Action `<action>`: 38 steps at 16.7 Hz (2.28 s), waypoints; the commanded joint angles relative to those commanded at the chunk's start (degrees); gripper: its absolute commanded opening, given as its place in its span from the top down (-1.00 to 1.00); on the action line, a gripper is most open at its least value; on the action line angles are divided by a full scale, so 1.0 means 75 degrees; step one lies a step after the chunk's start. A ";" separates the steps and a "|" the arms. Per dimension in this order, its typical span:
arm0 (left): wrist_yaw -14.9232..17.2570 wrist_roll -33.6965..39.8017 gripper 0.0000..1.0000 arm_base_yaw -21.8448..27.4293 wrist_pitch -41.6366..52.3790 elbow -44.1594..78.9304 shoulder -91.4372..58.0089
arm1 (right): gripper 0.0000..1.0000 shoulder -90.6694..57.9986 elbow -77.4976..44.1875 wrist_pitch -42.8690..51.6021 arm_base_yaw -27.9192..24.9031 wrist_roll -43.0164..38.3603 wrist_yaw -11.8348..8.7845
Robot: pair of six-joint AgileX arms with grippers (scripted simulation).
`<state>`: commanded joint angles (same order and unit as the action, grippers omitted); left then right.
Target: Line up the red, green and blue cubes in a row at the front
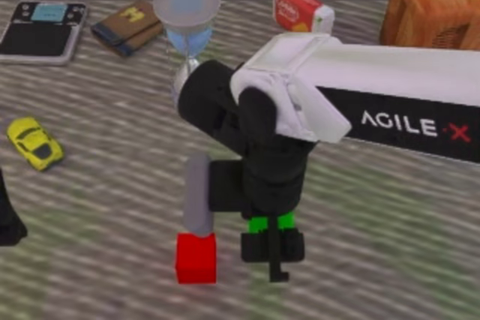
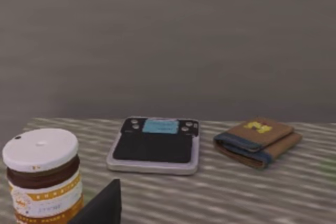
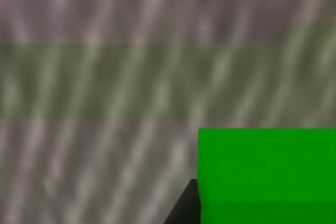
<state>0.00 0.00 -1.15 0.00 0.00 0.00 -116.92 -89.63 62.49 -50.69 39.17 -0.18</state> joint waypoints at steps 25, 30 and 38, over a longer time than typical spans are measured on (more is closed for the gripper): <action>0.0000 0.0000 -1.00 0.0000 0.0000 0.0000 0.0000 | -0.51 -0.0697 0.1181 -0.1879 -0.0008 -0.0018 0.0005; 0.0000 0.0000 -1.00 0.0000 0.0000 0.0000 0.0000 | -1.00 -0.0697 0.1181 -0.1879 -0.0008 -0.0018 0.0005; 0.0000 0.0000 -1.00 0.0000 0.0000 0.0000 0.0000 | -1.00 -0.0684 0.1157 -0.1851 -0.0006 -0.0010 0.0006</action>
<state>0.00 0.00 -1.15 0.00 0.00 0.00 -122.05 -80.95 48.61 -50.73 39.10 -0.14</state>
